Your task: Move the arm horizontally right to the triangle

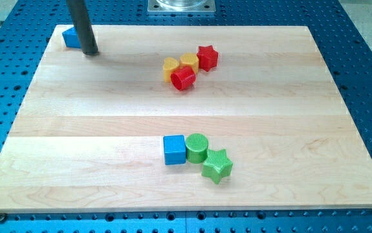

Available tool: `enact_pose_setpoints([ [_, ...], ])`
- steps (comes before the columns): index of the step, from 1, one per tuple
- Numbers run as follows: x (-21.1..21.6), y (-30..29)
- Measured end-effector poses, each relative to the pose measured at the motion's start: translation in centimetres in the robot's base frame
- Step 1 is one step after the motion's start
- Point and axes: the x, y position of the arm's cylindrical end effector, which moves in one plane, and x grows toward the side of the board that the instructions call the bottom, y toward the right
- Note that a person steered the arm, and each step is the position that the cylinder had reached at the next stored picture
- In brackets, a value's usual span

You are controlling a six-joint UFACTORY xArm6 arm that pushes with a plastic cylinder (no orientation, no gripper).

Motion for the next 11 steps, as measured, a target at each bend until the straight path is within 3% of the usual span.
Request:
enact_pose_setpoints([
  [4, -3.0, 4.9],
  [11, -2.5, 4.6],
])
